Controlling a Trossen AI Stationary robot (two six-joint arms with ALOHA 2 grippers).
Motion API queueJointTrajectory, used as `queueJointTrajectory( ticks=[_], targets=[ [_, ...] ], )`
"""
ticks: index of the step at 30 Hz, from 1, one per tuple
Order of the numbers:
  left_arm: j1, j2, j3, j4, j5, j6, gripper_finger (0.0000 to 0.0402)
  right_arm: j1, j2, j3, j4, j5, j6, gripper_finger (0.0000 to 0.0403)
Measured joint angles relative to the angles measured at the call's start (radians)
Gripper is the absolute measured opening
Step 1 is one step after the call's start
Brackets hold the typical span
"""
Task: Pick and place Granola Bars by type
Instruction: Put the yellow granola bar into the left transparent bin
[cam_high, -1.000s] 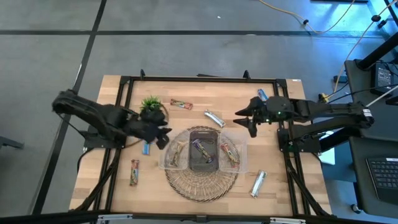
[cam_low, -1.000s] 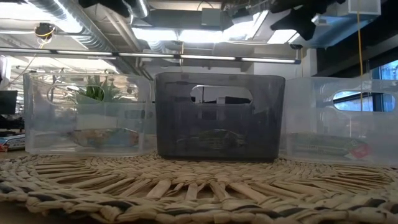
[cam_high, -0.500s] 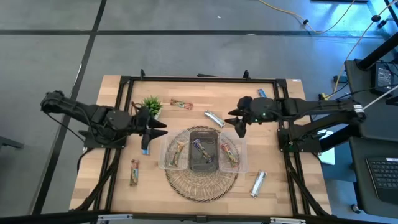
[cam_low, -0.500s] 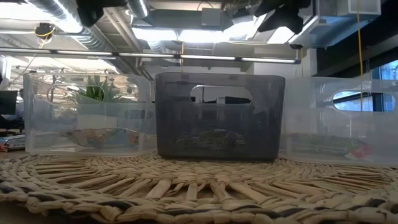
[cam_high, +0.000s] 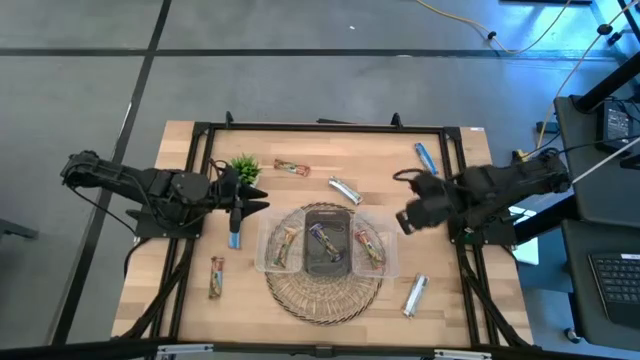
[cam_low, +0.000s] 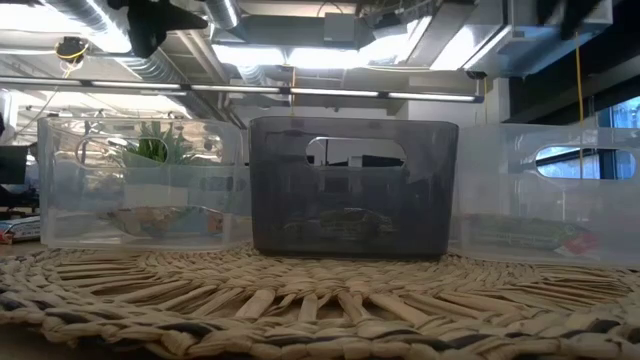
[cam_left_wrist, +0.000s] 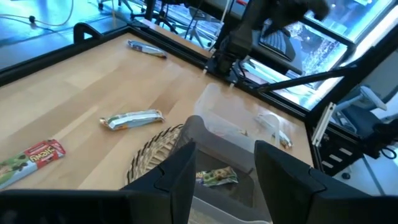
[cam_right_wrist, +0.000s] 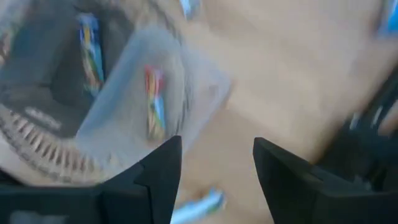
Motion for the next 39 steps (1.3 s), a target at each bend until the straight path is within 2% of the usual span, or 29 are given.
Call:
queueJointTrajectory(
  ticks=[6,13,18,26,29,32,39],
  targets=[
    [0.016,0.0,0.0,-0.001,0.0,0.001,0.0155,0.184,0.035,-0.067,-0.002,-0.16,0.331,0.02],
    [0.029,0.001,0.0,-0.001,-0.001,0.054,0.0155,0.317,0.111,-0.16,0.079,-0.288,0.579,0.02],
    [0.036,0.001,0.0,-0.002,0.001,0.06,0.0155,0.364,0.163,-0.234,0.237,-0.328,0.642,0.0208],
    [0.036,0.002,0.0,-0.007,0.029,0.061,0.0155,0.392,0.224,-0.392,0.455,-0.365,0.758,0.0292],
    [0.036,0.002,0.0,-0.007,0.029,0.06,0.0155,0.395,0.25,-0.442,0.562,-0.422,0.783,0.0311],
    [0.036,0.002,0.0,-0.007,0.029,0.053,0.0155,0.395,0.277,-0.482,0.645,-0.446,0.813,0.0318],
    [0.036,0.003,0.0,-0.007,0.029,0.042,0.0155,0.396,0.343,-0.509,0.691,-0.432,0.831,0.0319]
  ],
)
